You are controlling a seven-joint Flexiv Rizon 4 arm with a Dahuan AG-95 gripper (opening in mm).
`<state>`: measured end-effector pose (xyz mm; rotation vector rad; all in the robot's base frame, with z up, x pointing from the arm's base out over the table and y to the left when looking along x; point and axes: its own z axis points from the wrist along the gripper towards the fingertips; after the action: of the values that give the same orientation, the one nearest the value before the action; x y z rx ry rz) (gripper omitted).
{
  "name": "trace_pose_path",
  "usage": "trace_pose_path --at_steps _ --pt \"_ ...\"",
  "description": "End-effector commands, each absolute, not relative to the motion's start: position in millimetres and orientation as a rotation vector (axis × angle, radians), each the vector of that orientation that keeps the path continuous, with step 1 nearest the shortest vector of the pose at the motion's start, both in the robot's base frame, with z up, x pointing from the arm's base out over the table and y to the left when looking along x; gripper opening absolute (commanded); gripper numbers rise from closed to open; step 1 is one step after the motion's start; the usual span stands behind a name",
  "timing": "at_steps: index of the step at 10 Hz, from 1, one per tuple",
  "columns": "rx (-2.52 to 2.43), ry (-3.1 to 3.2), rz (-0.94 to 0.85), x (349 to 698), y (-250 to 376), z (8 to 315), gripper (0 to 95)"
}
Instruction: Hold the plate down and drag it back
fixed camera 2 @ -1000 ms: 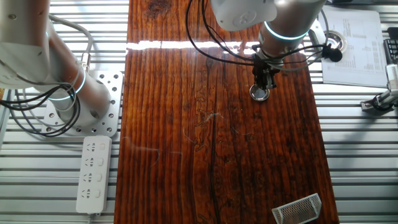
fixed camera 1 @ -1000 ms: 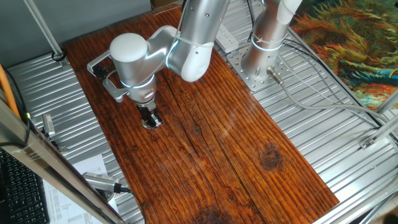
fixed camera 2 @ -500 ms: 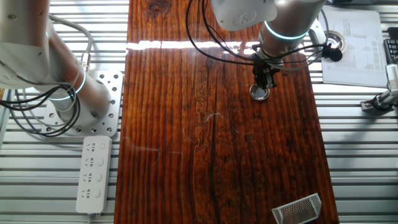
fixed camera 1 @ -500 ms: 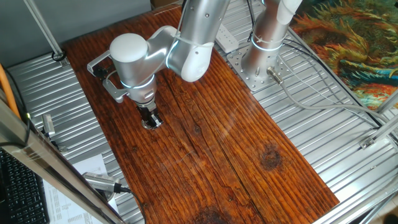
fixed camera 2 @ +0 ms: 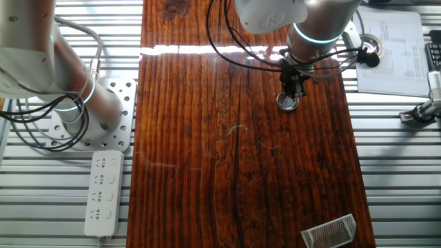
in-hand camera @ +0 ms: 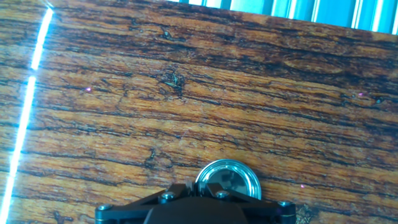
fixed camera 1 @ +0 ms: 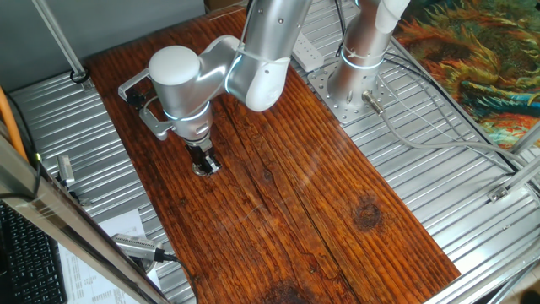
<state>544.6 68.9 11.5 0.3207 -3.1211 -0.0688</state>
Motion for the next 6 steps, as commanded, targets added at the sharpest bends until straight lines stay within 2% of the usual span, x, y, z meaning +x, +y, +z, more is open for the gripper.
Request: trace_pose_path --at_steps 1,6 --pt "0.323 -3.121 -0.065 545.0 70.2 11.3 0.0" --pt "0.332 -3.120 -0.060 545.0 70.7 11.1 0.0"
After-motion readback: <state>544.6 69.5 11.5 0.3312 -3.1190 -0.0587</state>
